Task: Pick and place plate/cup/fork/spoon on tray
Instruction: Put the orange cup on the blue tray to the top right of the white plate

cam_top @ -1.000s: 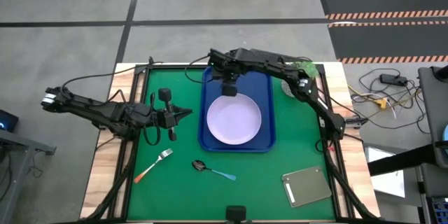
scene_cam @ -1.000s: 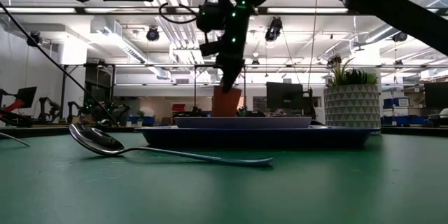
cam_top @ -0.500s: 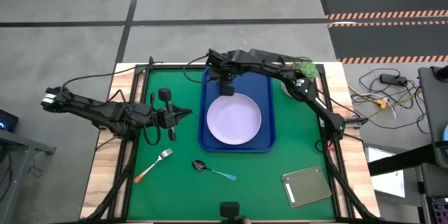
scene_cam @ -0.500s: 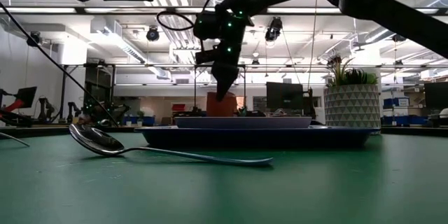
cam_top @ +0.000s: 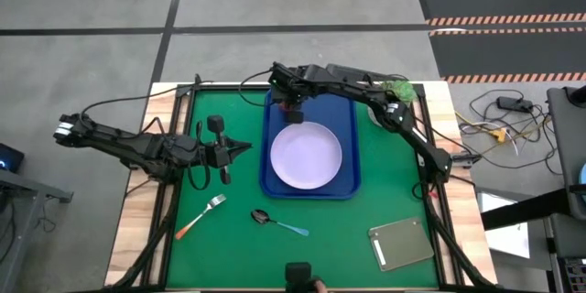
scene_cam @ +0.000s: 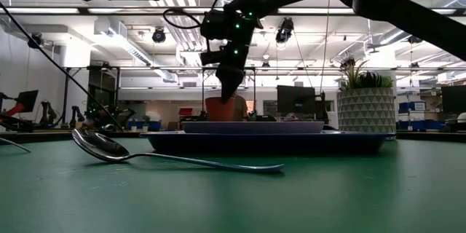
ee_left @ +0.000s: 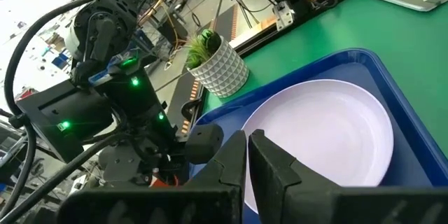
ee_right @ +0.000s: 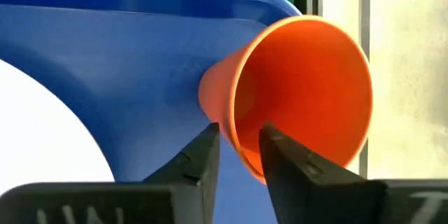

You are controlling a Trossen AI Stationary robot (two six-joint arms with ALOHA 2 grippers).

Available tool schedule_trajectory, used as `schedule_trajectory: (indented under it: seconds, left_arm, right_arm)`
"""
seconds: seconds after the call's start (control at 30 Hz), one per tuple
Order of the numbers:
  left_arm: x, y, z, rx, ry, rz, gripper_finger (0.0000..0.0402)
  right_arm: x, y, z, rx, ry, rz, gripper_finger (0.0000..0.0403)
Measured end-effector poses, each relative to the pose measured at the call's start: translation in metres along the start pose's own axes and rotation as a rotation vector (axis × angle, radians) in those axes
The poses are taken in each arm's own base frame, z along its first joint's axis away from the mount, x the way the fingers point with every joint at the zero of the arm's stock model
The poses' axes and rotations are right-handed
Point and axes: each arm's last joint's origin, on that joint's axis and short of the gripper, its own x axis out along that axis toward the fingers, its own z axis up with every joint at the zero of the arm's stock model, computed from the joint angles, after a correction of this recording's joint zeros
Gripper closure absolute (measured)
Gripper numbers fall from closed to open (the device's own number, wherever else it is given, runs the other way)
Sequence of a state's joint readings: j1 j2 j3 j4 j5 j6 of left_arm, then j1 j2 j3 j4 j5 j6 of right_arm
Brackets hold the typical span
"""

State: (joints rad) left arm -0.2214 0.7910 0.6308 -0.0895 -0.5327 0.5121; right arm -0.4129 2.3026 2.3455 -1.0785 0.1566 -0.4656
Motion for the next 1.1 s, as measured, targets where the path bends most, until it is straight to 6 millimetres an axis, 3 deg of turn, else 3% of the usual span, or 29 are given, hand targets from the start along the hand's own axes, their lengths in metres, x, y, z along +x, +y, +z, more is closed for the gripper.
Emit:
schedule_trajectory:
  seconds: [0.3,0.53,0.7,0.9,1.1]
  left_arm:
    - [0.000,0.000,0.000,0.001,0.000,0.000,0.0402]
    - [0.000,0.000,0.000,-0.001,0.001,0.000,0.0402]
    - [0.000,0.000,0.000,-0.006,0.004,-0.001,0.0402]
    - [0.002,-0.001,0.000,-0.031,0.007,-0.002,0.0402]
    - [0.006,-0.005,-0.001,-0.022,0.024,-0.010,0.0402]
  right_arm:
    - [-0.031,-0.005,0.001,0.046,-0.041,-0.019,0.0300]
    - [-0.058,-0.020,-0.011,0.117,-0.038,-0.021,0.0341]
    - [-0.045,-0.045,-0.029,0.196,0.000,-0.011,0.0389]
    - [-0.005,-0.065,-0.050,0.282,0.026,0.015,0.0394]
    - [0.018,-0.054,-0.052,0.289,-0.031,0.155,0.0394]
